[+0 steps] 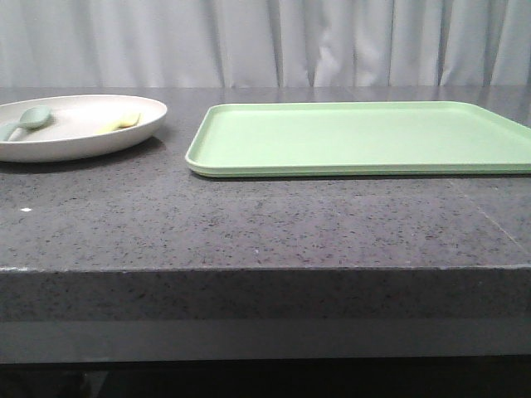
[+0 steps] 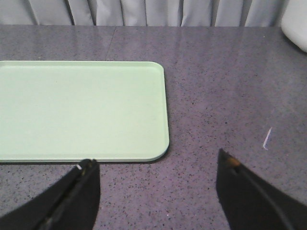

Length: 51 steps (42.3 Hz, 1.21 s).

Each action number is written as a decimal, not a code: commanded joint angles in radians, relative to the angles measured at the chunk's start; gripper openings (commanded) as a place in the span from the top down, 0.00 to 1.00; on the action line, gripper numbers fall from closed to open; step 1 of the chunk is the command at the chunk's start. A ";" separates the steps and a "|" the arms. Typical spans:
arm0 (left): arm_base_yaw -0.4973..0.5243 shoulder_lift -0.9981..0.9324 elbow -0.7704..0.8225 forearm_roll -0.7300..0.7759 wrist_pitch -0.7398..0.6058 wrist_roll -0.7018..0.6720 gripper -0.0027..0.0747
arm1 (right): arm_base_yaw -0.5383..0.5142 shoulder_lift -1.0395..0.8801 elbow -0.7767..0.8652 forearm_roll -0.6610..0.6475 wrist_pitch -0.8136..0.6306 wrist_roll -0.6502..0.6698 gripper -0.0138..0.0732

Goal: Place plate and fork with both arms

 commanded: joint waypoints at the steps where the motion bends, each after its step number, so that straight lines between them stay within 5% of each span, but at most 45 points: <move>1: -0.006 0.010 -0.033 0.005 -0.095 -0.004 0.17 | 0.002 0.014 -0.035 -0.018 -0.080 -0.007 0.20; 23: -0.006 0.010 -0.035 -0.032 -0.105 -0.004 0.30 | 0.002 0.014 -0.035 -0.018 -0.078 -0.007 0.20; 37: -0.006 0.207 -0.270 0.083 0.289 -0.004 0.30 | 0.002 0.014 -0.035 -0.018 -0.078 -0.007 0.20; 44: -0.004 0.376 -0.354 0.285 0.338 -0.011 0.30 | 0.002 0.014 -0.035 -0.018 -0.078 -0.007 0.20; 51: 0.066 0.589 -0.456 0.246 0.395 -0.029 0.30 | 0.002 0.014 -0.035 -0.018 -0.078 -0.007 0.20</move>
